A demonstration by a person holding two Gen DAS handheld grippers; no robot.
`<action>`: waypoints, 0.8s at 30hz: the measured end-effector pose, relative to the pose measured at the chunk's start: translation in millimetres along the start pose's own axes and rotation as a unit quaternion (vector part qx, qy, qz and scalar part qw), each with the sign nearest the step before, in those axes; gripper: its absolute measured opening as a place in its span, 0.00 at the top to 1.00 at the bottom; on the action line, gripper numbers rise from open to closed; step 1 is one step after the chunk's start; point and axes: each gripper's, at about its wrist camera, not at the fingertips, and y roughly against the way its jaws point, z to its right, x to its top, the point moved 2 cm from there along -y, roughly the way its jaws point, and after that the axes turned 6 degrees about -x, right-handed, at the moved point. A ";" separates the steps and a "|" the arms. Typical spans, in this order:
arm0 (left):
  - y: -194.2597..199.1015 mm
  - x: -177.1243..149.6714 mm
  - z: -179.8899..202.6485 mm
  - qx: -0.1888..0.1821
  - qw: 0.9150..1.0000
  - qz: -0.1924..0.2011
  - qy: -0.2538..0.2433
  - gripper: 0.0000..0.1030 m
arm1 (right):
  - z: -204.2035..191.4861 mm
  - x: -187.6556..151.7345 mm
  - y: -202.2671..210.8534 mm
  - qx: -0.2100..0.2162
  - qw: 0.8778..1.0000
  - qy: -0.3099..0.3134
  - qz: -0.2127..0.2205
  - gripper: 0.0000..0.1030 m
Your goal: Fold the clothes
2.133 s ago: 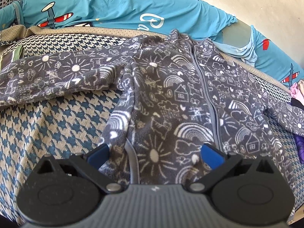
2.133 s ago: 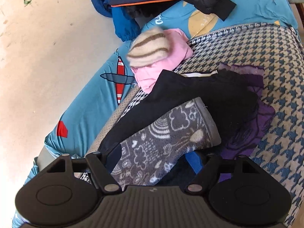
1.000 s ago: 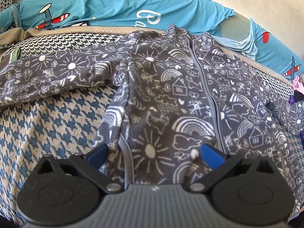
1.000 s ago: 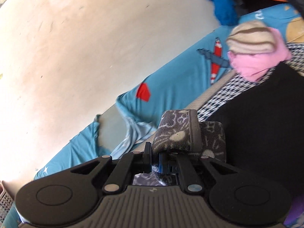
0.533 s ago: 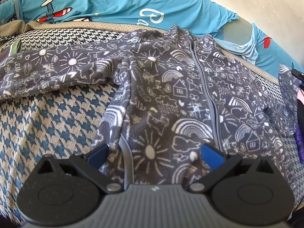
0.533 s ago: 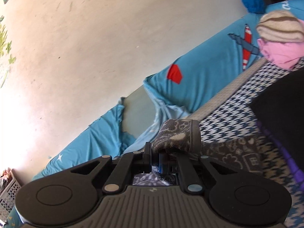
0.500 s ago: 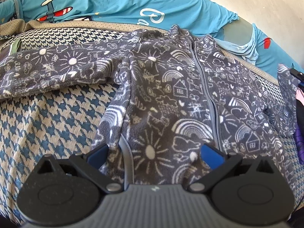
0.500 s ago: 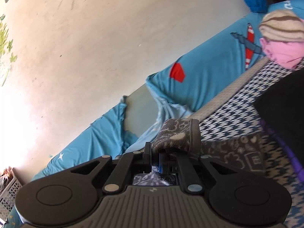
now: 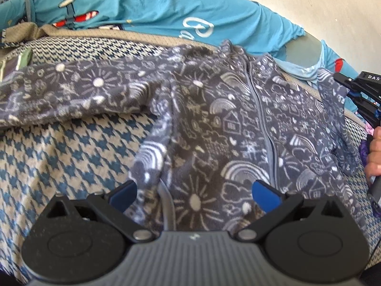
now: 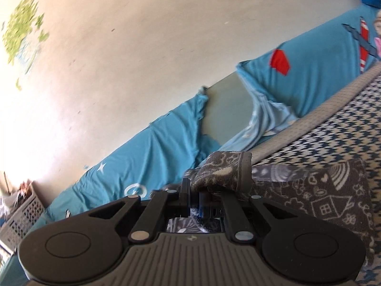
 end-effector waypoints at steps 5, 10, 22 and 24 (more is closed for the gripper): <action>4.1 7.3 -13.5 0.015 0.999 0.016 0.023 0.00 | -29.5 -18.8 -17.3 0.053 0.997 0.051 -0.037 0.92; 3.1 9.1 -17.2 0.010 0.999 0.011 0.038 0.00 | -45.3 -39.7 -24.3 0.079 0.990 0.082 -0.087 0.92; 5.9 11.3 -12.8 0.034 0.999 0.027 0.027 0.00 | -65.0 -91.0 -25.4 0.112 0.958 0.151 -0.218 0.82; 7.3 12.3 -14.4 0.040 0.998 0.032 0.029 0.00 | -70.3 -97.7 -19.2 0.116 0.954 0.170 -0.219 0.82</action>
